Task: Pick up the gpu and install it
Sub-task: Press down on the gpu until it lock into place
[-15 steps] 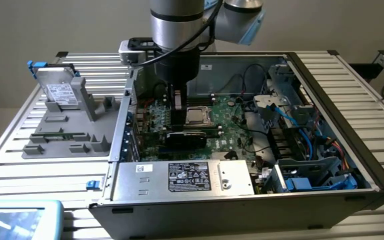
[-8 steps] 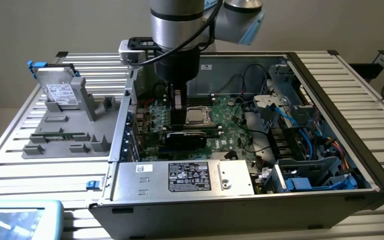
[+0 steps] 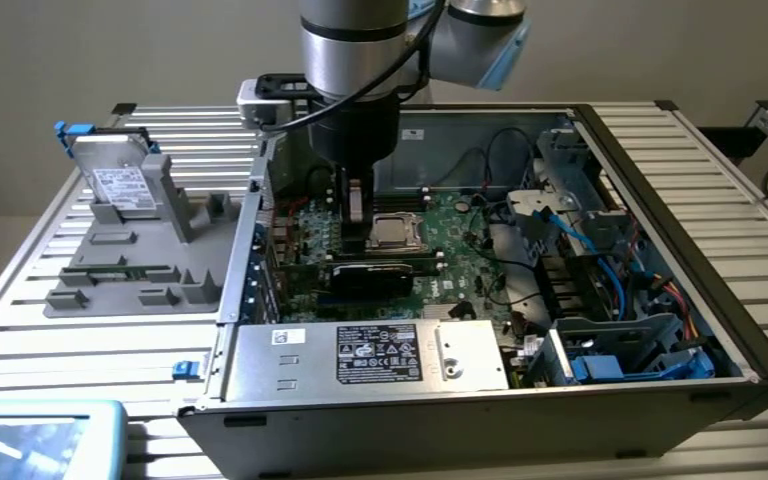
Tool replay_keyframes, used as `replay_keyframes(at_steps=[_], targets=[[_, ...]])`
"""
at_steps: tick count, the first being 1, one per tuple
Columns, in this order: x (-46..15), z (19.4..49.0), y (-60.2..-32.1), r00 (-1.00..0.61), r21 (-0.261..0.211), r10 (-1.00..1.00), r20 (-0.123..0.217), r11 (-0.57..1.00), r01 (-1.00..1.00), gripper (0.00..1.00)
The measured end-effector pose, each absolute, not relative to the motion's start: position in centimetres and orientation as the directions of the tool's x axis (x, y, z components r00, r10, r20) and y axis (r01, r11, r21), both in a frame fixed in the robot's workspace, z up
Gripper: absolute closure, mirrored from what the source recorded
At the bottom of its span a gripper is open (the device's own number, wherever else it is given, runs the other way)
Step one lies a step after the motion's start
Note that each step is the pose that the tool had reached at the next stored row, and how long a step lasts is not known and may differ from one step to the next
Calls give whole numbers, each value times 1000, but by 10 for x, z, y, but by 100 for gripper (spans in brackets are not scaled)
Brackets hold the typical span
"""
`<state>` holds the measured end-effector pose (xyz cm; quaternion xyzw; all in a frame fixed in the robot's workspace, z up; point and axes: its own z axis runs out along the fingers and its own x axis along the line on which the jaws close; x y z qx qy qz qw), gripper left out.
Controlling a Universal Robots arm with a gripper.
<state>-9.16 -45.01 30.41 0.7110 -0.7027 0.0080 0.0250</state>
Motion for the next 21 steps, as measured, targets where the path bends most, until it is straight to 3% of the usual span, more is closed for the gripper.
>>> replay_keyframes(at_steps=[2,4,21], targets=[[-92,304,-450,12,24,-999,47,-11,-1000,85],[-93,303,-450,12,23,-999,47,-11,-1000,88],[-114,280,-443,-3,2,-999,49,3,-1000,88]])
